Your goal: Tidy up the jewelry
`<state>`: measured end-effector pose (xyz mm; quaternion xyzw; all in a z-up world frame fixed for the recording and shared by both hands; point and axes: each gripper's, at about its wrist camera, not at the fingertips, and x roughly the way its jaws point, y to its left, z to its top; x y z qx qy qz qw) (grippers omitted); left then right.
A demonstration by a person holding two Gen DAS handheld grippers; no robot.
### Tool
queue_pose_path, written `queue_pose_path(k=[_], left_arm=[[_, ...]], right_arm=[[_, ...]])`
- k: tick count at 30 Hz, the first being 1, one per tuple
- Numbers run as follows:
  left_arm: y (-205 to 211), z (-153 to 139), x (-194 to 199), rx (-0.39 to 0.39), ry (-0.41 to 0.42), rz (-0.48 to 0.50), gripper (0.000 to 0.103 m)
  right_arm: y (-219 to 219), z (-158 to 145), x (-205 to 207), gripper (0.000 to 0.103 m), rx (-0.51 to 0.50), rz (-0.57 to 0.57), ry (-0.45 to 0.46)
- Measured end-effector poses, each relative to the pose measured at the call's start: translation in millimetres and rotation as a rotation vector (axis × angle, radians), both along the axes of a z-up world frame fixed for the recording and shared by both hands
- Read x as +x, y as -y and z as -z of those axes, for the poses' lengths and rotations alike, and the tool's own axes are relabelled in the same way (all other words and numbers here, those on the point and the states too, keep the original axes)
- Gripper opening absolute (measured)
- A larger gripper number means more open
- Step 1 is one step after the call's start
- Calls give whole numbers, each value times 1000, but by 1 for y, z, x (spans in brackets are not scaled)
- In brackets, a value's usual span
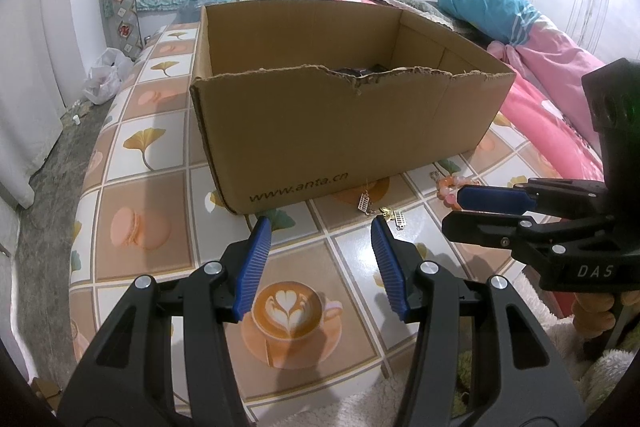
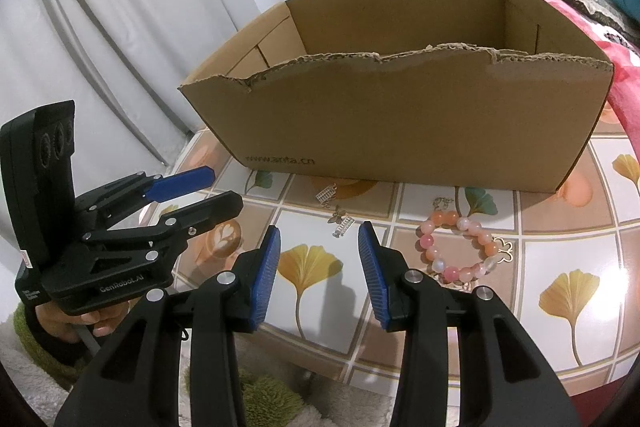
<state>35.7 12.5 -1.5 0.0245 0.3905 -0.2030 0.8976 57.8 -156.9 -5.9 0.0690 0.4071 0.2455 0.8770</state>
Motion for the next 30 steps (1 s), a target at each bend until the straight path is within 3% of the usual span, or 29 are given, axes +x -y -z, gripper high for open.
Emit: queue_pose_path(k=[30], left_arm=[[1,0,0,2,-2,-1,49]], right_arm=[[1,1,0,40,5,-1,1]])
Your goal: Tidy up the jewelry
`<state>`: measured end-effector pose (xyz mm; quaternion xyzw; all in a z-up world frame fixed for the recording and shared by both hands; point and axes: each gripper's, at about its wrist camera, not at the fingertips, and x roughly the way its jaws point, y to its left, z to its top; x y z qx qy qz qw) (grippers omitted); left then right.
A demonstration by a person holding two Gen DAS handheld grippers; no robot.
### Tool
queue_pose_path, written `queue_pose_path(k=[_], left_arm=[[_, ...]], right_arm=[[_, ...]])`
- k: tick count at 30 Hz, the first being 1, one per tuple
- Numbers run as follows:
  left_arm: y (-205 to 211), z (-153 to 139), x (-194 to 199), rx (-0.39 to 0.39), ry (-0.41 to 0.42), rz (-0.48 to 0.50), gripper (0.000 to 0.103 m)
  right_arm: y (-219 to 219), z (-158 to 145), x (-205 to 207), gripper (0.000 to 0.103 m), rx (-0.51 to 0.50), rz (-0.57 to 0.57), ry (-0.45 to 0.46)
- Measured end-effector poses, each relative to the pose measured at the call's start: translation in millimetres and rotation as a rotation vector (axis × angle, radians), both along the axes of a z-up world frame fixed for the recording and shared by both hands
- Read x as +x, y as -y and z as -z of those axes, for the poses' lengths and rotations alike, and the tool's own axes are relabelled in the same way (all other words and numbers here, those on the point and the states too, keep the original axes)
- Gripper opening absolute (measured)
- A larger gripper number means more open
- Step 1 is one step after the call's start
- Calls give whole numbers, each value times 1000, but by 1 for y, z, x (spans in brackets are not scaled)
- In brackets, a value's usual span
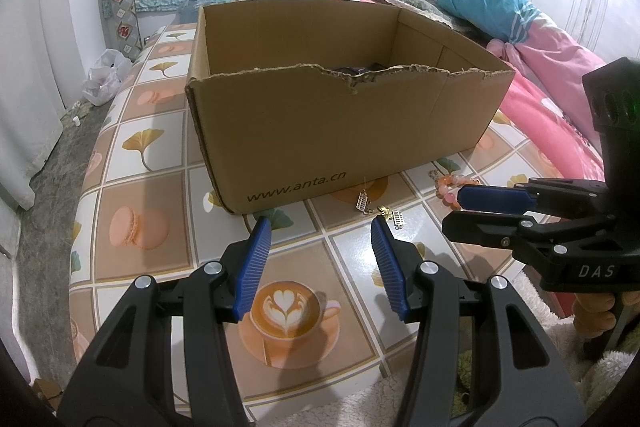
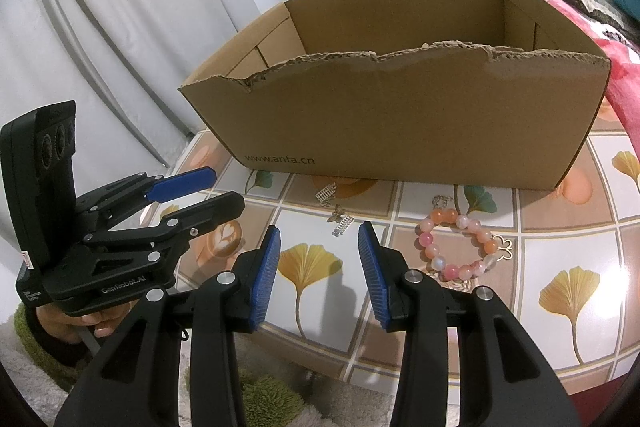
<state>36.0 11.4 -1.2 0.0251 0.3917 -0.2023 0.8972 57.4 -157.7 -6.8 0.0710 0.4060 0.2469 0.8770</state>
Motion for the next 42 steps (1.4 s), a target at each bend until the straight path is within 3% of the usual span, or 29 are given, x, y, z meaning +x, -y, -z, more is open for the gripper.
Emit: queue_pose_path(k=[42], left_arm=[[1,-2,1,-4,-3,4,49]], right_arm=[[0,-3,-1,40,8,0,12]])
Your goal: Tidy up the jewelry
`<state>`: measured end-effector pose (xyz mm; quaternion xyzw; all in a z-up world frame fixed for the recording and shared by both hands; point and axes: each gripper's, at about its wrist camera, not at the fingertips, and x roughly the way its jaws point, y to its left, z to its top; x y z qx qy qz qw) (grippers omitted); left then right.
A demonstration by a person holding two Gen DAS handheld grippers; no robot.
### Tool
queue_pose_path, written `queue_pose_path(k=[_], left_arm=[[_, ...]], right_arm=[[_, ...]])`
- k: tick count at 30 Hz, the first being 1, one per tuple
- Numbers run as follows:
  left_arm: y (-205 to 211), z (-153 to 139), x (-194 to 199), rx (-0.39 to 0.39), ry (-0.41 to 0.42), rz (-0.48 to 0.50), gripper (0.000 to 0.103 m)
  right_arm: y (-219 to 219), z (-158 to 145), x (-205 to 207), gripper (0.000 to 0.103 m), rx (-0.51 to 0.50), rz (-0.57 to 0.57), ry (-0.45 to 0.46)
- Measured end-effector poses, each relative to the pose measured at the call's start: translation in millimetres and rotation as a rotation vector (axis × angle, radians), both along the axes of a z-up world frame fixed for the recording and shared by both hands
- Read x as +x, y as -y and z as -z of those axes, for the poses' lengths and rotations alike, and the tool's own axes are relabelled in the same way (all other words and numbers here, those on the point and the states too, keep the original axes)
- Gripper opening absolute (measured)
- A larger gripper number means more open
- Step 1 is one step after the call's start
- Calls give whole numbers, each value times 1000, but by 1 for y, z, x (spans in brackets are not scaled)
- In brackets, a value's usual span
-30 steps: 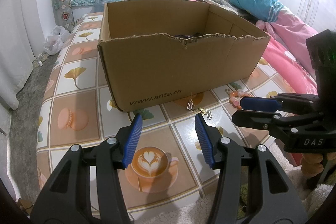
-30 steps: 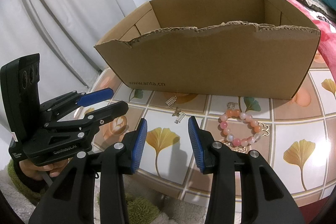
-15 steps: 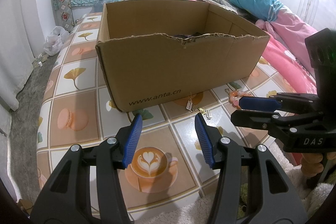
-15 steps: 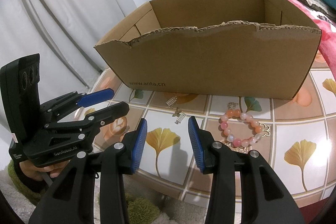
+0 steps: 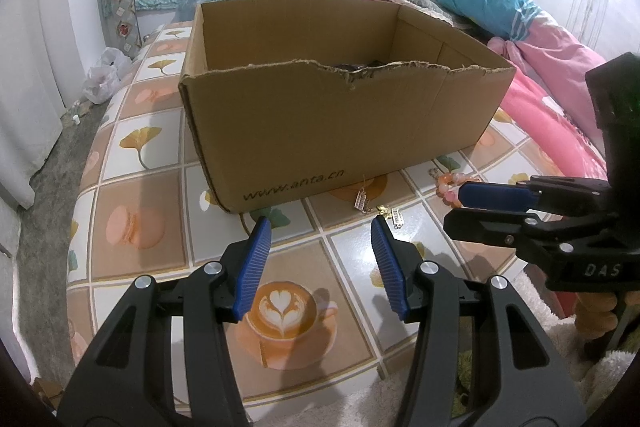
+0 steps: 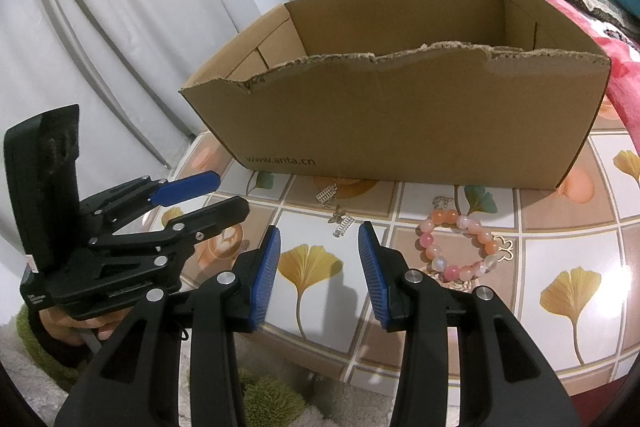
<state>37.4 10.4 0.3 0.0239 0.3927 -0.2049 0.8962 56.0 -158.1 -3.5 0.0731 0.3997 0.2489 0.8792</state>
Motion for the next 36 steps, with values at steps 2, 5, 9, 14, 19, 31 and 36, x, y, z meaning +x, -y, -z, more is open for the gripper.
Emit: queue_pose_path(k=[2,5,9,14,19,31,36], left_arm=[[0,-3,-1,-2,13,2,49],[-3,0,3,-9,-16,-7,49],[-4,1,12,-14,-59,-20,49],[2,-12,23,-21,-89,-39,49],[7,-18,21,23,-58,-10,49],[-3,-22,32,-82,-90,-48,49],[-2,-14,12,-19,15,-4,50]], right_arm=[[1,-2,-1,40,4,2,14],[4,1,1,40,24,1,4],[2,0,6,40,17,-12,-3],[-4,-3,11,40,-1,-26,-8],[-15,-2,14,40,-7,-33,-25],[-14,-4,23,40,-32,-4,-18],[-15,-4,17,40,-99,11,31]])
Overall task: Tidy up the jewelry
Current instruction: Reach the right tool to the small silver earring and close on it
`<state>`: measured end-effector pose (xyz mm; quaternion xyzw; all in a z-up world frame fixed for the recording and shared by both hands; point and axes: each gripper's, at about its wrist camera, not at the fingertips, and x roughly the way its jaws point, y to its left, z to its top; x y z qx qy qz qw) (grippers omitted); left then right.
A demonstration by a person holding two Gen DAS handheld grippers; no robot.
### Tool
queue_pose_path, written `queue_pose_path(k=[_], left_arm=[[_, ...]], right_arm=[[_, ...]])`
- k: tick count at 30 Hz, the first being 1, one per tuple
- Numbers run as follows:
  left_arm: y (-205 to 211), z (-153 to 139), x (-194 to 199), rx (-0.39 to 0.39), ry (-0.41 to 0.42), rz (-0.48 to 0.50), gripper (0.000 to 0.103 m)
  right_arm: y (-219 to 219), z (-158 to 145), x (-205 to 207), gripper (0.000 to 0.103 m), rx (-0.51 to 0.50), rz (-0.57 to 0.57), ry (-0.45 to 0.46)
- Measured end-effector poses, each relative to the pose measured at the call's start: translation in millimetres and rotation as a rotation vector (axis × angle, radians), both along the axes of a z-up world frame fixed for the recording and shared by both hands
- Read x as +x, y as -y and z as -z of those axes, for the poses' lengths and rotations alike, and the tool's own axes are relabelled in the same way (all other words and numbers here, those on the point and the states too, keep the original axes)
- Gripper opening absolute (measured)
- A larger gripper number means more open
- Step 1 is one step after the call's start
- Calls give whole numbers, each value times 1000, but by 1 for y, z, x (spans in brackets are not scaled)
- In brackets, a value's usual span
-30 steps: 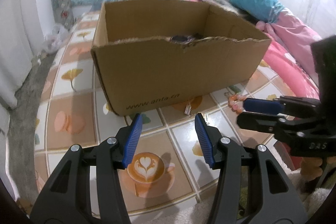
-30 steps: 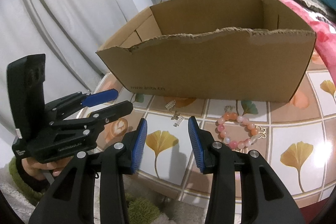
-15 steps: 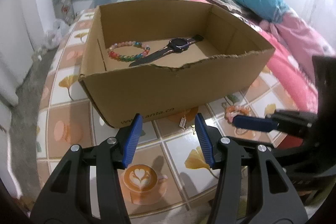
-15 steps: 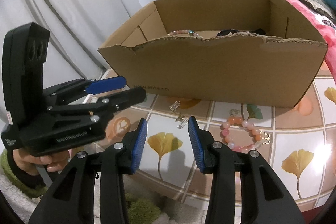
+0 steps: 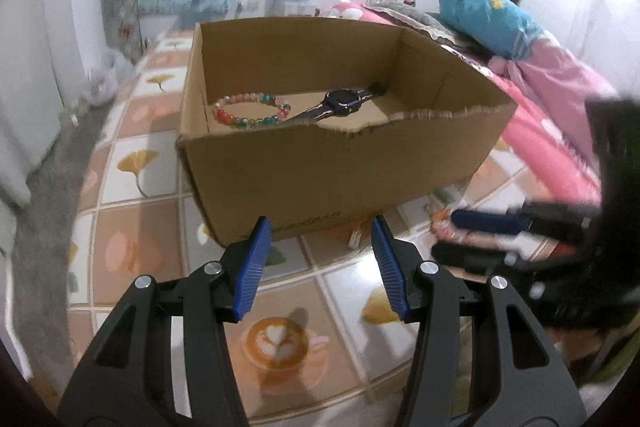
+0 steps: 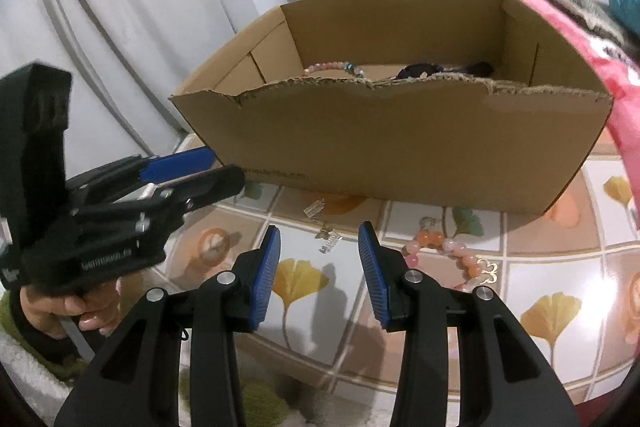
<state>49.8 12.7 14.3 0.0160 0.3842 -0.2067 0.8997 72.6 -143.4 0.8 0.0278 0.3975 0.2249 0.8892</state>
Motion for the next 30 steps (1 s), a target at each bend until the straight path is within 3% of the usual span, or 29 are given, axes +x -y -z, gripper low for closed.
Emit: queue_pose_path(k=[6,11,18,26,30], left_arm=[[-9,23,2,-22,-66,18,49],[-7,26,3,-34,-41,58,41],[14,29,6,33,-7,144,29],[18,39,13,24,-49,147,24],[15,39,15,21,-51,142,24]], right_arm=[[-13,11,9,40,-48,-25,-3],[-21,13,12,33,-92,-58,9],[-22,23,18,25,-124,-52,-16],[-32,31,25,24,-176,-72,-22],[-43,35,30,17,-210,-63,-31]])
